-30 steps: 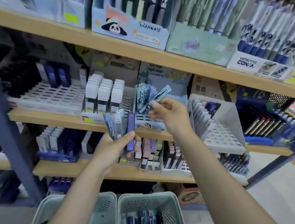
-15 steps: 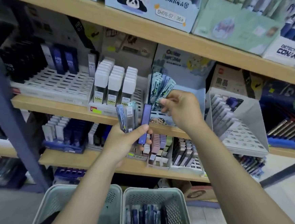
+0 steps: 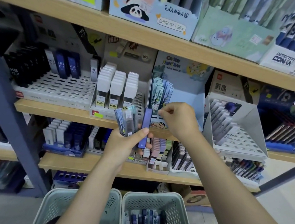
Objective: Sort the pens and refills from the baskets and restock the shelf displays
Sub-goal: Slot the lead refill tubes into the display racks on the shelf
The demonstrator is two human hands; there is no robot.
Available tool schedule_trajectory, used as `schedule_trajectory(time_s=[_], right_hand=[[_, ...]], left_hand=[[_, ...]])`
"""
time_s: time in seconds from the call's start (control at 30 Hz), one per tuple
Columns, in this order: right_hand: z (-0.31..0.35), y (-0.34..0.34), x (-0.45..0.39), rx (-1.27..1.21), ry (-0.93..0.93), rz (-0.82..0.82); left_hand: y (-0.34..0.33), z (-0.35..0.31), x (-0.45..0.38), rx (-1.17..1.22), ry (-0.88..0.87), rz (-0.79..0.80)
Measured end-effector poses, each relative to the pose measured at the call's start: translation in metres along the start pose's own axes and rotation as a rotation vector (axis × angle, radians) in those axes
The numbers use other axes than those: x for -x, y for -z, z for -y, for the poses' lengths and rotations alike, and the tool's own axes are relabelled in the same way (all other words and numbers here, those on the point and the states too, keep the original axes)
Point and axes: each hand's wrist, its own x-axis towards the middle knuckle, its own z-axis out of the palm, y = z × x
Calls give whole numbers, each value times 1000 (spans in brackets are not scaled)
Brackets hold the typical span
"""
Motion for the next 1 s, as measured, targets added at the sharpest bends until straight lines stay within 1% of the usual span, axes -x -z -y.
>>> schedule_trajectory(time_s=[0.07, 0.1, 0.13, 0.23, 0.27, 0.37, 0.47, 0.57, 0.67, 0.77, 0.83, 0.9, 1.0], right_hand=[[1, 4, 8, -72, 30, -72], [0, 7, 14, -140, 35, -71], [-1, 10, 21, -237, 29, -35], [-4, 19, 45, -570, -39, 201], [-7, 23, 51, -632, -57, 226], [-18, 43, 65, -818, -145, 136], [-34, 69, 75, -984, -205, 51], [-57, 95, 86, -991, -202, 55], [-81, 117, 98, -907, -216, 143], [-97, 136, 108, -762, -190, 222], [-106, 147, 114, -703, -164, 246], [-119, 155, 118, -709, -167, 220], [-142, 166, 118, -752, -227, 84]], left_hand=[[1, 0, 1, 6, -1, -1], [0, 0, 2, 6, -2, 0], [-2, 0, 4, -1, -6, 3], [-16, -2, 13, -52, -15, 47], [-23, -3, 17, -64, -10, 79], [-41, -4, 29, -114, 19, 164], [-56, -7, 38, -151, 25, 165], [-77, -15, 43, -144, 3, 99], [-103, -25, 42, -134, -35, 41], [-133, -29, 41, -199, -60, 63], [-153, -28, 41, -253, -53, 90], [-171, -26, 40, -294, -59, 133], [-184, -23, 38, -387, -33, 183]])
